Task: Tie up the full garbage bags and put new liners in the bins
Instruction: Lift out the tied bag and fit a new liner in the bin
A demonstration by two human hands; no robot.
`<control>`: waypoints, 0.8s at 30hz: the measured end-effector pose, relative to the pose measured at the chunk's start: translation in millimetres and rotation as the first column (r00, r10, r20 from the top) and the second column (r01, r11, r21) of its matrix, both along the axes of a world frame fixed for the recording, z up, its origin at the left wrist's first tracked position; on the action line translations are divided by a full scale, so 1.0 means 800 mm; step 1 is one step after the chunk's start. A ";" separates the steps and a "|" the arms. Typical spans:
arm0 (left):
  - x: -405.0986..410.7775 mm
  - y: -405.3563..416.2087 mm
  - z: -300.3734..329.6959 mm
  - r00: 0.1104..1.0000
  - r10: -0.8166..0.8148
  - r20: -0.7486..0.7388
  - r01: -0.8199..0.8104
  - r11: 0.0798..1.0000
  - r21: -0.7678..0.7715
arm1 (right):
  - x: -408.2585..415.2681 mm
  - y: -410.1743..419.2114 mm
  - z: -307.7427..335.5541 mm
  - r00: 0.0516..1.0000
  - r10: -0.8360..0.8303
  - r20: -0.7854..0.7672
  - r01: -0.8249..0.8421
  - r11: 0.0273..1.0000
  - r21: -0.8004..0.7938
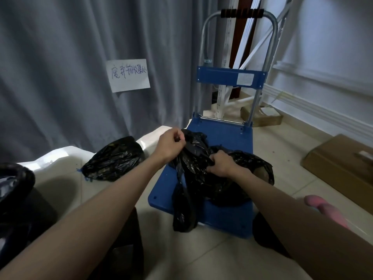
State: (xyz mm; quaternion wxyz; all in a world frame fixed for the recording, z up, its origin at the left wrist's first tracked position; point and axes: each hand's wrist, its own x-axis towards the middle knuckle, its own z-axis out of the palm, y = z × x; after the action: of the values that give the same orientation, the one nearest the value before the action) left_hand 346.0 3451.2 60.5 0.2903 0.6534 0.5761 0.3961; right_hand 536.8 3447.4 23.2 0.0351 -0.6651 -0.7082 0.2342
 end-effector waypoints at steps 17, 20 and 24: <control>-0.239 -0.168 0.078 0.952 0.132 -0.276 -0.188 0.964 -0.188 | -0.259 -0.104 0.145 0.206 -0.119 -0.971 -0.077 0.987 -0.137; -0.284 -0.185 0.096 0.928 0.291 -0.232 -0.322 0.941 -0.107 | -0.282 -0.119 0.151 0.470 0.064 -0.880 -0.149 0.989 -0.008; -0.322 -0.206 0.115 0.934 0.320 -0.157 -0.325 0.946 -0.006 | -0.301 -0.130 0.139 0.673 0.342 -0.656 -0.371 0.923 0.100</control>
State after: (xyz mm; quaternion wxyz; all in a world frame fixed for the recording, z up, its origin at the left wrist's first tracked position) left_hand 88.0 3286.8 152.7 0.1863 0.5741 0.7024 0.3774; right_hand 296.0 3343.0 134.5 0.2234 -0.3878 -0.7598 0.4716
